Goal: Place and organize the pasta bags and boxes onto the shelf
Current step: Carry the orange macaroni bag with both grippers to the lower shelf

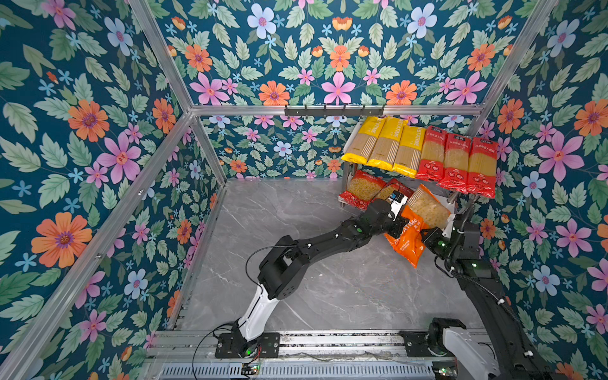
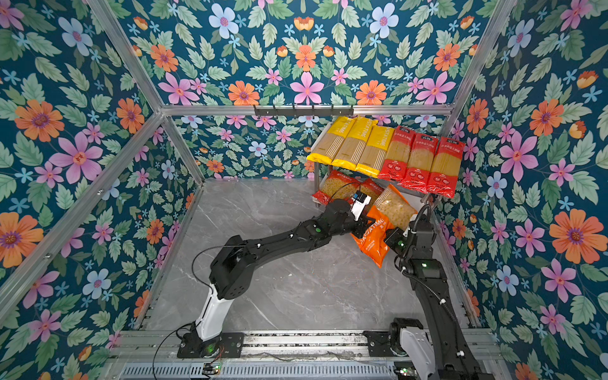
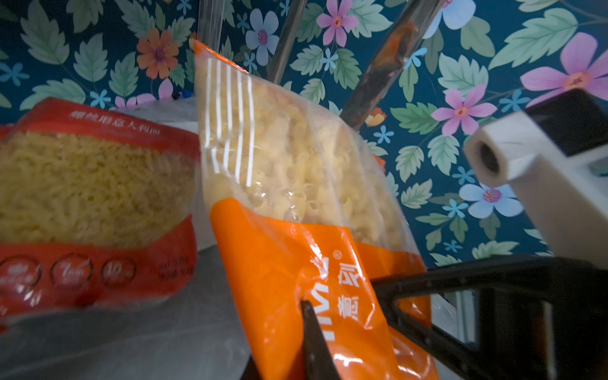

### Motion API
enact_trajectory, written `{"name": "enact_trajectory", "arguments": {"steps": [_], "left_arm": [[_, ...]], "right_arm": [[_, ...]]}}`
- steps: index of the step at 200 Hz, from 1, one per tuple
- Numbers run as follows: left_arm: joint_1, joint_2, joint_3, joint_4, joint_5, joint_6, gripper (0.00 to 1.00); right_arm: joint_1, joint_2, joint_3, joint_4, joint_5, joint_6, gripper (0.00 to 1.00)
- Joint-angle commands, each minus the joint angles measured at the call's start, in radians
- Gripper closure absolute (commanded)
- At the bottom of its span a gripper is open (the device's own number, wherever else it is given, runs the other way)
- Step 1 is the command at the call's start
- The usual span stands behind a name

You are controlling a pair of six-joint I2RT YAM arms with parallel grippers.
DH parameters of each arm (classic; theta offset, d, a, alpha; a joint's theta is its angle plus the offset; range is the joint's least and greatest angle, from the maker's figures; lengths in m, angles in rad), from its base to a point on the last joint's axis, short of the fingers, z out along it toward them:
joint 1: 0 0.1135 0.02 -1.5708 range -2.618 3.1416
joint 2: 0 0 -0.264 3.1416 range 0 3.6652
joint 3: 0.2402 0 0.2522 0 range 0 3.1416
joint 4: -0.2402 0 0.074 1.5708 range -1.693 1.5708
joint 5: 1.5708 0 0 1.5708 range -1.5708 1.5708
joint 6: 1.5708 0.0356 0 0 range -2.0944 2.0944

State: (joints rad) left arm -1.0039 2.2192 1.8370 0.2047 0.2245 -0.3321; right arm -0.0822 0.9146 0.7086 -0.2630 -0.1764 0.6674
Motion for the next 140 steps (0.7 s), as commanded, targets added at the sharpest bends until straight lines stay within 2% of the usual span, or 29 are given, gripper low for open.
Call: {"name": "enact_trajectory", "arguments": {"steps": [1,27,48,59,80,126,140], "left_arm": [[0.002,0.109,0.154,0.137,-0.111,0.032,1.0],[0.004,0.279,0.388,0.138,-0.145,0.03,1.0],[0.008,0.379,0.51,0.185,-0.214,0.026,1.0],[0.007,0.405,0.515,0.25,-0.275,0.034,1.0],[0.011,0.463,0.526,0.323,-0.348,0.019,1.0],[0.017,0.546,0.561,0.349,-0.357,-0.044,1.0],[0.018,0.546,0.559,0.342,-0.368,-0.051,1.0]], "right_arm": [[-0.018,0.062,0.023,0.121,0.051,-0.066,1.0],[-0.021,0.153,0.053,0.221,0.122,-0.091,1.0],[-0.021,0.241,0.08,0.287,0.194,-0.124,1.0],[-0.028,0.294,0.114,0.288,0.208,-0.147,1.0],[-0.031,0.367,0.153,0.308,0.237,-0.19,0.93],[-0.031,0.432,0.161,0.306,0.226,-0.213,0.81],[-0.031,0.43,0.161,0.289,0.21,-0.207,0.72]]}}
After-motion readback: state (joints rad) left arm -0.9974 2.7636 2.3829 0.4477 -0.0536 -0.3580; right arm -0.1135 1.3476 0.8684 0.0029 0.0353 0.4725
